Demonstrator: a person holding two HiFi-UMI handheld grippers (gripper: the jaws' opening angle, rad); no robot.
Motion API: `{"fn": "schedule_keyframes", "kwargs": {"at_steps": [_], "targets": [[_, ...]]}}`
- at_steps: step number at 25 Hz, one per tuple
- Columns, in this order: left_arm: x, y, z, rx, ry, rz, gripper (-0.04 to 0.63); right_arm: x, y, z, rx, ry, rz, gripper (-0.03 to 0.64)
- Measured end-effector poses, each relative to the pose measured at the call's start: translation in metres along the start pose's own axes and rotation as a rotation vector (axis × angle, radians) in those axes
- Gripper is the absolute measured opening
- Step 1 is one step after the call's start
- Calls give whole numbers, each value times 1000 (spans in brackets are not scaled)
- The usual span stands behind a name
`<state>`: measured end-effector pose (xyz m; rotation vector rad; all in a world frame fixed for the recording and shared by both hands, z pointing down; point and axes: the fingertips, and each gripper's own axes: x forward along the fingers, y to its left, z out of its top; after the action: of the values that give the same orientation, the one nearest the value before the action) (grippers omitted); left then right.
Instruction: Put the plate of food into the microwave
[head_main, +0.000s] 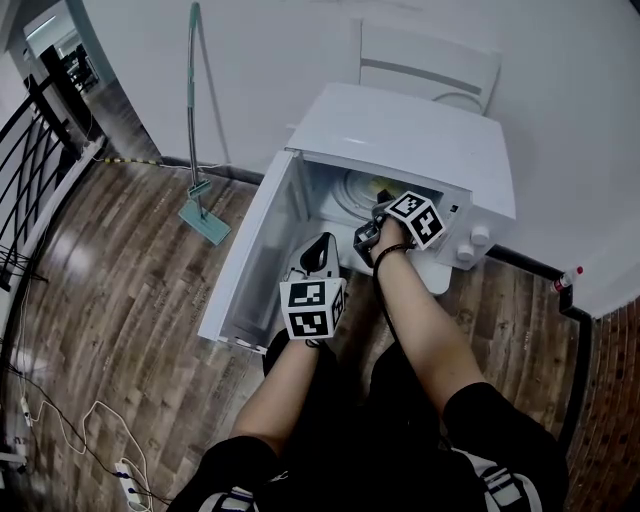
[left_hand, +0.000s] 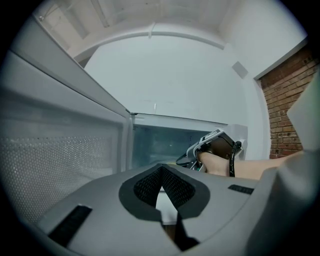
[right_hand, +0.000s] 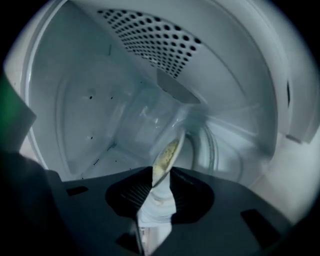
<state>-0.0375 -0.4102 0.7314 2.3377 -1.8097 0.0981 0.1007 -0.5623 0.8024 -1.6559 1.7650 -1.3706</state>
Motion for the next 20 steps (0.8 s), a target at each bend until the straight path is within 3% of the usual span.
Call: {"fn": "schedule_keyframes", "kwargs": {"at_steps": [4,6,14,20], "targets": [[3,-4,0,14,7,-9,-9,-3,10,4,-284,-50,-44,241],[4,-5,-1,18,8,-11,-9,-4,11,7,-405,-75,-91,275],[2,-6,-14,24,44,-11,-9,-8,6,15,-590,-189,-235,342],[-3,-4,-15,24,45,-5,-9,-6,-8,9,-768,-132,-374,365]]}}
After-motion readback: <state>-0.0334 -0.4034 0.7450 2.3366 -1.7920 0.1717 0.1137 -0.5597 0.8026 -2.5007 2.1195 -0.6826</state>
